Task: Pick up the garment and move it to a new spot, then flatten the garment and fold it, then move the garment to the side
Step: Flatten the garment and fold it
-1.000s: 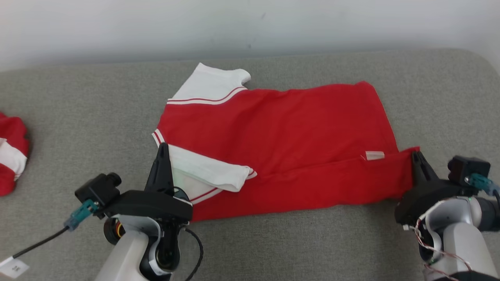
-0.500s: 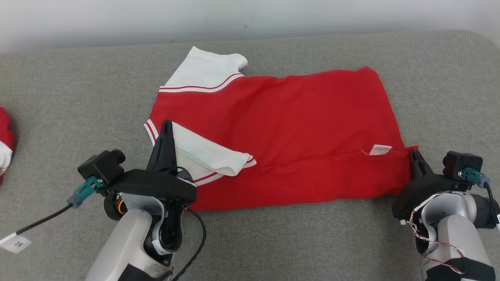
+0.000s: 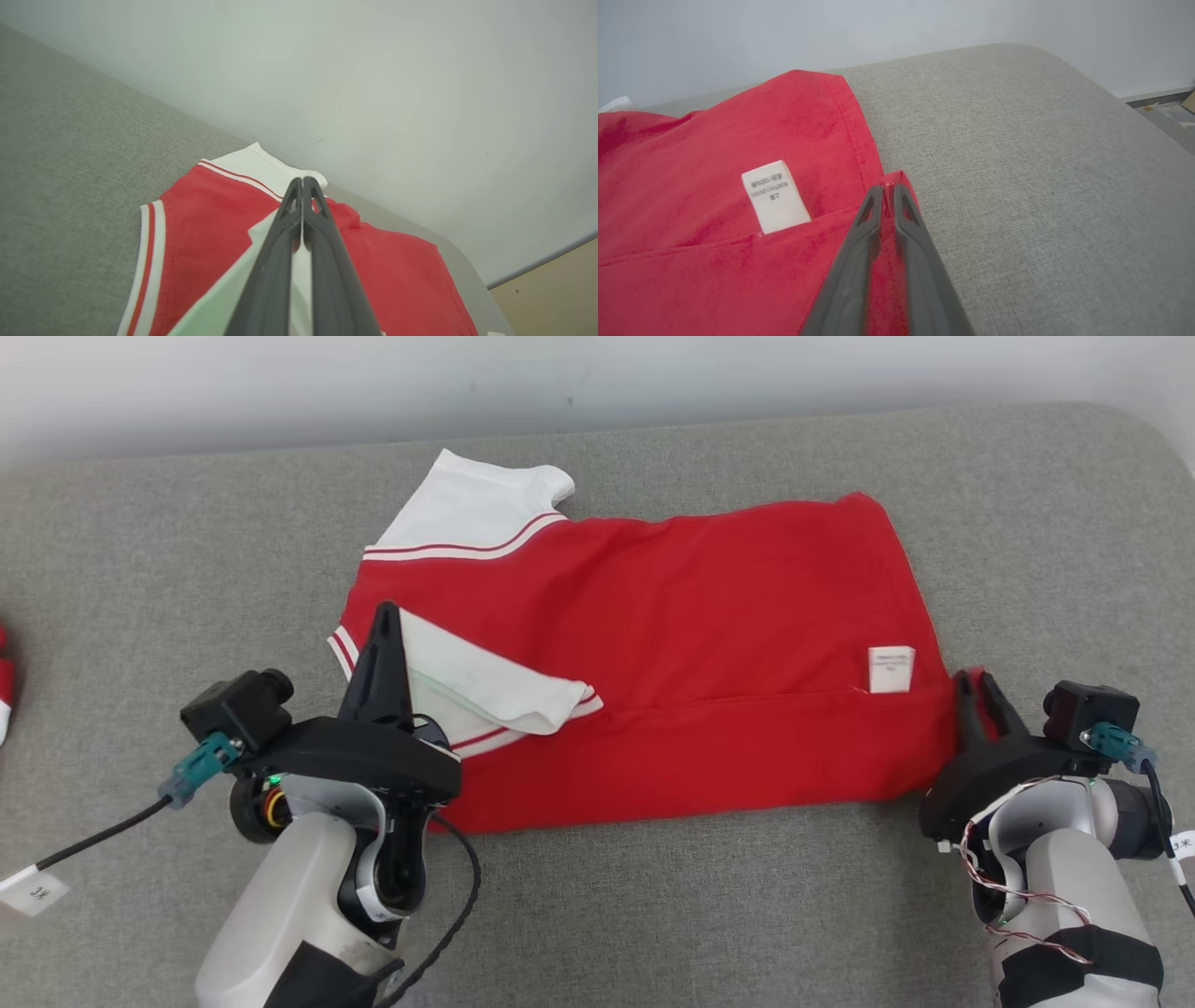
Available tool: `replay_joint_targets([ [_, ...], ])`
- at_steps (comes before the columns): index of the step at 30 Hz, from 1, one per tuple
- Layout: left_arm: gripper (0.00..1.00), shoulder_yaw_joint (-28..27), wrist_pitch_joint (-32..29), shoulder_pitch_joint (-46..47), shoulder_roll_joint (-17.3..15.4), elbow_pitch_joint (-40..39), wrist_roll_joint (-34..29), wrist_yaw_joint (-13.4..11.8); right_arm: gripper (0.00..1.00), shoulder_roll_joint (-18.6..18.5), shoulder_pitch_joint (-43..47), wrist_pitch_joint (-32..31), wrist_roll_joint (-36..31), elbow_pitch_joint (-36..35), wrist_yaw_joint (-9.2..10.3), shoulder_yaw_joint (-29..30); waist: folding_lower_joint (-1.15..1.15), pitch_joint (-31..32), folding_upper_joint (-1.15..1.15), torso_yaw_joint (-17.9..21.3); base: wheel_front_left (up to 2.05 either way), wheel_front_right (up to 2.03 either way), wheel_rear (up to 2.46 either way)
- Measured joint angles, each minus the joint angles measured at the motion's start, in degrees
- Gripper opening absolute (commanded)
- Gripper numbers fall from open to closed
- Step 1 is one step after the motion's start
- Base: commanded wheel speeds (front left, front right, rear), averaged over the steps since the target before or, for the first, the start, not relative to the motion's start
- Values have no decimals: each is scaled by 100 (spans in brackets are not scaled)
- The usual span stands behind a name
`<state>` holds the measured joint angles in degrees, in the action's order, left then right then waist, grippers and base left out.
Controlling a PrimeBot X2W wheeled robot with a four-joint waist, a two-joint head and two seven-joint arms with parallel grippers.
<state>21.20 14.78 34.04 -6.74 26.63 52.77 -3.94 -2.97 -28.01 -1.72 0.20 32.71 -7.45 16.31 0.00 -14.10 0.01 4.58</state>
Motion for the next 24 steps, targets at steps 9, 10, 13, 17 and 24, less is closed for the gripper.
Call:
replay_joint_targets([
  [9, 100, 174, -107, -556, -389, 167, -405, -223, 100, -7, 76, 63, 145, -183, -1, -257, 0, 278, 0, -62, 0, 0, 0],
  [10, 100, 243, -194, -678, -434, 158, -421, -246, 100, -14, 135, 8, 179, -245, 0, -271, -1, 321, 0, -72, 0, 0, 0],
  [13, 100, 432, -512, -1029, -569, 129, -471, -331, 100, -59, 367, -138, 245, -476, -1, -324, -1, 452, -1, -104, 0, 0, 0],
  [17, 100, 568, -859, -1291, -716, 104, -563, -593, 100, -103, 634, -364, 344, -804, 0, -385, -2, 596, -1, -138, 0, 0, 0],
  [24, 100, 694, -1369, -1315, -792, 286, -627, -918, 100, -142, 848, -687, 413, -1183, 0, -441, -1, 653, -1, -91, 0, 0, 0],
])
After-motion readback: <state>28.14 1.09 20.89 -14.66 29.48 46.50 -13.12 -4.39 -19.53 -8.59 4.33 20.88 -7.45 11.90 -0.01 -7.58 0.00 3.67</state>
